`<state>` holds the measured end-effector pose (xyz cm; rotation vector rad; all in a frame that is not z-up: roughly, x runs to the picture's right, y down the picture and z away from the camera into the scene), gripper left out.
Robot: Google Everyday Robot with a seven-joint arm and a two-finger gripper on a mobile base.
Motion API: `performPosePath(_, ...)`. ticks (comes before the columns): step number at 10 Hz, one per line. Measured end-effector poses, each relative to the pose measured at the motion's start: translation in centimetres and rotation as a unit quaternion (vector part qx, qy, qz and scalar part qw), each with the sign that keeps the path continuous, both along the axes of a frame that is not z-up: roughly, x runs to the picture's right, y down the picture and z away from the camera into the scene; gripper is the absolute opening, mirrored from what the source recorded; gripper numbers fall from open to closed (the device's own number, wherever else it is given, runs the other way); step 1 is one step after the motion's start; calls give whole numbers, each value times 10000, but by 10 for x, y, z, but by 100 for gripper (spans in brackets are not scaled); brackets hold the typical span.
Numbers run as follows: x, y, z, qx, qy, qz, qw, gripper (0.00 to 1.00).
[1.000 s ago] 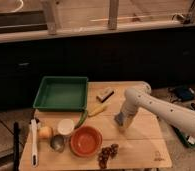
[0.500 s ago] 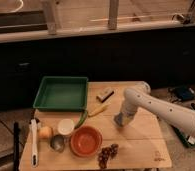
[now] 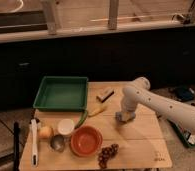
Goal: Wipe tray with sponge
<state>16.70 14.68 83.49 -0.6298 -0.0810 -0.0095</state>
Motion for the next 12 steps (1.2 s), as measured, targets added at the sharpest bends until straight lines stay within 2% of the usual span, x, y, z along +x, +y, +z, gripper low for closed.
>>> performPosePath(3,-12,-6,-4,72,39,-135,9999,4)
performPosePath(6,-40,-29,-8,251,15,-257,9994,12)
performPosePath(9,-49,-37,-12,316,28,-387,9987,12)
performPosePath(12,-80,-58,-11,424,-26,-538,9976,7)
